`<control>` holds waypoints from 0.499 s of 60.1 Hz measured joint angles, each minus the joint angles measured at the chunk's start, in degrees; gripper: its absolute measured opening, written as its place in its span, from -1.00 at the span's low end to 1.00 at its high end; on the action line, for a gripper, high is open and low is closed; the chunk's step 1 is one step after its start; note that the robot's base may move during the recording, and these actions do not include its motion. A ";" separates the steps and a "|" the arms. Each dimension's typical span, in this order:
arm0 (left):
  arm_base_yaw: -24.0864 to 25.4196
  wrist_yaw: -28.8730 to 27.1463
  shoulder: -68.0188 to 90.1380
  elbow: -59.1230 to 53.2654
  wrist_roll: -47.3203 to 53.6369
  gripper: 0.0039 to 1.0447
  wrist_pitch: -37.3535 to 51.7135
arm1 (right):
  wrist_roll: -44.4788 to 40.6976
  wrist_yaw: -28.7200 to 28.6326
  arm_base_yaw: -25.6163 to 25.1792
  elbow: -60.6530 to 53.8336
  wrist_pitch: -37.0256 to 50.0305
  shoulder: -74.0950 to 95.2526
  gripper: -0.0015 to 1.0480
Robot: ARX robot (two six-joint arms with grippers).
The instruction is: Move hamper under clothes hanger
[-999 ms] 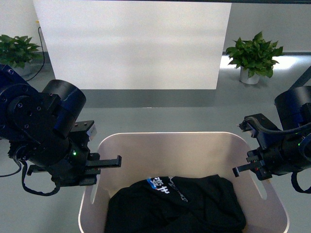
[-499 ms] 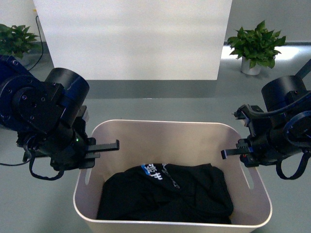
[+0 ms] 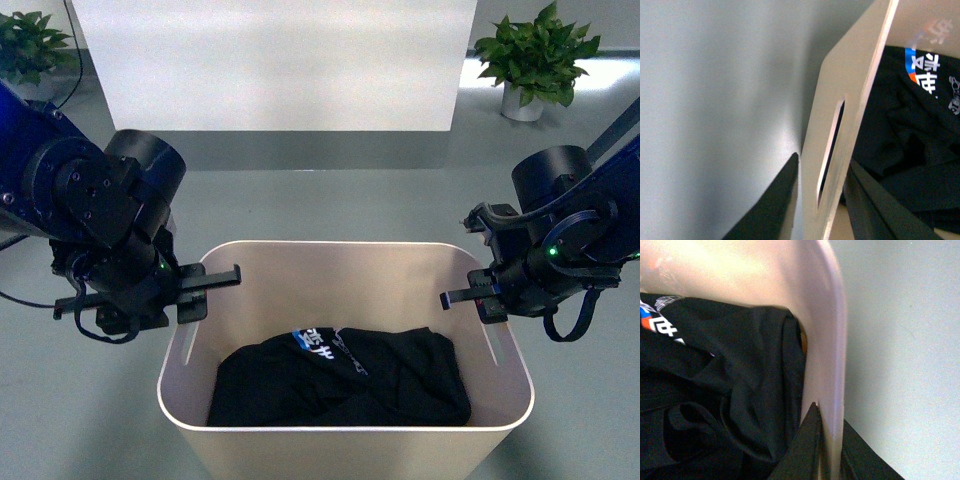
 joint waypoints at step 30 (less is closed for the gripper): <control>-0.92 -2.99 -7.41 -1.81 3.02 0.91 5.42 | 2.23 -0.61 -0.11 -3.85 5.64 -7.08 0.68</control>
